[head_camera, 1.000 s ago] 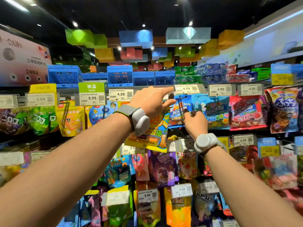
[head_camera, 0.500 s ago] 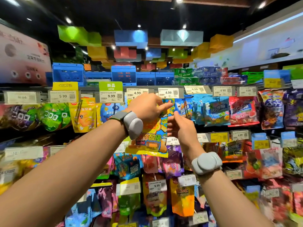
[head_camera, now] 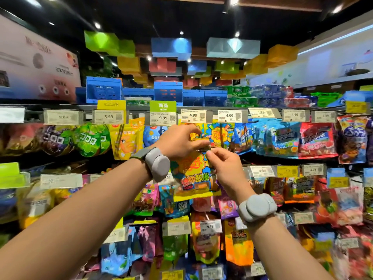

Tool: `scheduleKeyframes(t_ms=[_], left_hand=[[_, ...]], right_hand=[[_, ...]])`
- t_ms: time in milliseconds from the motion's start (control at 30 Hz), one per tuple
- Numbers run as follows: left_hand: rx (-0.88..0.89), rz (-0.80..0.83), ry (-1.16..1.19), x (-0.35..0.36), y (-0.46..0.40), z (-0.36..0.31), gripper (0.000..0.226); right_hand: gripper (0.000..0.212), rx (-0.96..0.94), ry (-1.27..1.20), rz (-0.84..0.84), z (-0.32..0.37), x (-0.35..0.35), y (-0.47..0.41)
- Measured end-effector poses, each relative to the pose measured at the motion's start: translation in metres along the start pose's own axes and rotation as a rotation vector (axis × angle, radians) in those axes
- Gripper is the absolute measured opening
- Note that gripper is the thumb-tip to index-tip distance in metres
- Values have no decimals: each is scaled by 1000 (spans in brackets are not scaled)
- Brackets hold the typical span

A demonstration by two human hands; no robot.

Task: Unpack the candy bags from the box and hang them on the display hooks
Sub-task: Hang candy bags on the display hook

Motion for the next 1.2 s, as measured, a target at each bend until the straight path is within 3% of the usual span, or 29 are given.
scheduleKeyframes(t_ms=[200,400,500,900,1000,1100,1200], left_hand=[[-217,0,170,-6,24,32,41],[-525,79,682,-10,55,54,37],[-554,71,715,-10,68,59,27],[-660,89,718,-6,86,78,29],[-630,113,727,-5,87,77,16],[-613,154,717,0,89,79,17],[-609,172,688,1,88,78,26]], right_hand=[[23,58,-58,-33,0,8,1],[25,58,-112,-61,-5,16,0],[26,64,-120,-49,-5,22,1],[20,185,-194,-34,-17,48,10],[35,234,-206,23,-20,57,15],[20,238,-168,31,-26,59,16],[20,235,-132,-14,-31,56,10]])
Point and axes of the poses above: each hand's wrist, its own y-axis away from the middle knuckle, its own x-axis out of the palm, z = x × y, the point moved 3 cm from there along -y, towards the middle knuckle, and after that the axes turned 12 degrees about -z, right-handed, at the moved point
